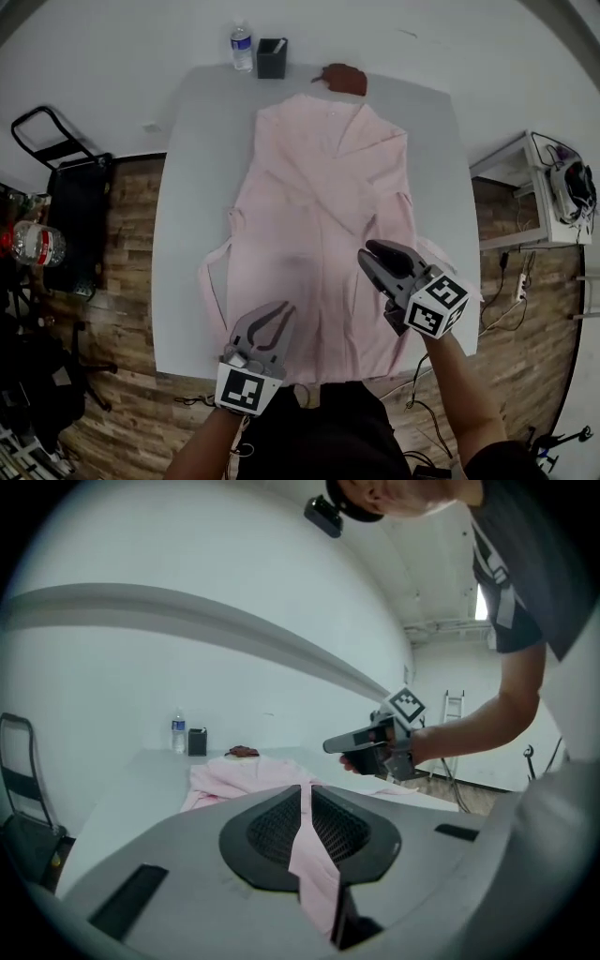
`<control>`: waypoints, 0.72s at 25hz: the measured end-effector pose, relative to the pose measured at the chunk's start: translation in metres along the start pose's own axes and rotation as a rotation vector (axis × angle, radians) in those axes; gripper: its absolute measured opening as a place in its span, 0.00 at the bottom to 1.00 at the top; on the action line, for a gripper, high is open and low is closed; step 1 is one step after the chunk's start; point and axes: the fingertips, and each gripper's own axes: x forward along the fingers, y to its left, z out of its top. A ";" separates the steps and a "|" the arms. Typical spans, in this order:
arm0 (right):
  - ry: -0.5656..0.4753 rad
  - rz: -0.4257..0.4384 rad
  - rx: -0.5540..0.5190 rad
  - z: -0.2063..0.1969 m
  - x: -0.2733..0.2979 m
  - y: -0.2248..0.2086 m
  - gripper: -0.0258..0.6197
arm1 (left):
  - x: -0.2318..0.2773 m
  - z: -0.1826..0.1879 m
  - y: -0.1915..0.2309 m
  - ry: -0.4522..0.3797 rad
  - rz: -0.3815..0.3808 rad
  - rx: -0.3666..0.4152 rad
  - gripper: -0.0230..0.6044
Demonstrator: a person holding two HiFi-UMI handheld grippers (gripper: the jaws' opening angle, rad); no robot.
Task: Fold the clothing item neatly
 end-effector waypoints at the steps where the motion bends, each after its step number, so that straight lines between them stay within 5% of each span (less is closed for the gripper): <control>1: -0.005 -0.027 0.027 -0.010 -0.019 0.007 0.19 | -0.009 -0.004 -0.003 0.015 -0.006 0.013 0.10; 5: 0.042 -0.102 0.112 -0.058 -0.076 0.029 0.19 | -0.039 -0.020 -0.009 0.053 0.058 0.022 0.10; 13: 0.163 0.191 -0.045 -0.143 -0.037 0.163 0.19 | -0.118 -0.053 -0.012 0.060 0.330 -0.023 0.10; 18: 0.178 0.214 -0.052 -0.165 -0.055 0.166 0.19 | -0.156 -0.112 0.000 0.117 0.509 -0.177 0.10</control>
